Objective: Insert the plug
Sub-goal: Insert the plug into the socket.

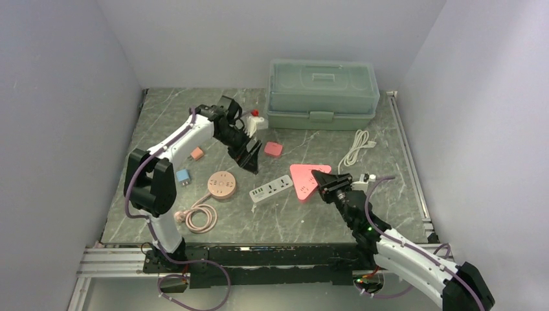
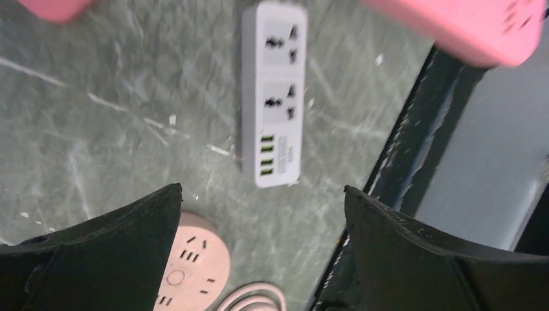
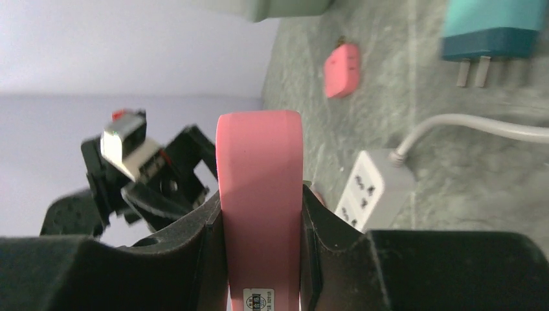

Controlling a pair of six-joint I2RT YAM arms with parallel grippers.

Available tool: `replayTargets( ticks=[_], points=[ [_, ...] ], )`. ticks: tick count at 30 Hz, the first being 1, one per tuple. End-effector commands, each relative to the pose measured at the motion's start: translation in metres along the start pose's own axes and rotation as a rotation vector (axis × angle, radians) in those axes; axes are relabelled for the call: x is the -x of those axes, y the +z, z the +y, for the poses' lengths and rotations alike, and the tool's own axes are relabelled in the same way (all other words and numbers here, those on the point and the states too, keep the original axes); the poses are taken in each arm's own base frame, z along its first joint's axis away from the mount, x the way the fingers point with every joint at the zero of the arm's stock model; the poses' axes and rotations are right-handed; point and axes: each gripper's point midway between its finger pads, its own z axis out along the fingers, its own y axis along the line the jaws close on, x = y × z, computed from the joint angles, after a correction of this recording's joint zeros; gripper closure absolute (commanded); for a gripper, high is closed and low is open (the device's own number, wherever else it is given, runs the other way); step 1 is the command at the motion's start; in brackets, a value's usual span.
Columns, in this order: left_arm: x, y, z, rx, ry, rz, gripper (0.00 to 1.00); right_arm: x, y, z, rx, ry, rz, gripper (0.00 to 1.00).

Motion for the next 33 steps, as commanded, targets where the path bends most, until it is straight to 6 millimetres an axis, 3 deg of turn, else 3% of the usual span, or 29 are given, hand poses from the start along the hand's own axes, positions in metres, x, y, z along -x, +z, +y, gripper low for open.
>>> replayTargets(
  ticks=[1, 4, 9, 17, 22, 33],
  points=[
    [-0.034, 0.01, 0.022, 0.053, 0.175, 0.104, 0.0, 0.01, 0.007, -0.013, -0.088, 0.151, -0.077, 1.0],
    [-0.037, 0.015, 0.021, 0.04, 0.183, 0.106, 0.0, 0.002, 0.013, -0.024, -0.12, 0.179, -0.06, 1.0],
    [-0.042, 0.021, 0.018, 0.034, 0.208, 0.112, 0.0, -0.006, 0.019, -0.022, -0.108, 0.202, -0.049, 1.0],
    [-0.082, 0.046, 0.03, 0.062, 0.327, 0.236, 0.01, -0.009, 0.017, -0.021, -0.096, 0.217, -0.052, 1.0],
    [-0.097, 0.058, 0.035, 0.051, 0.347, 0.278, 0.06, -0.01, 0.02, -0.017, -0.081, 0.201, -0.059, 1.0],
    [-0.113, 0.071, 0.022, 0.0, 0.353, 0.299, 0.26, -0.023, 0.03, -0.021, -0.046, 0.226, -0.027, 1.0]
  ],
)
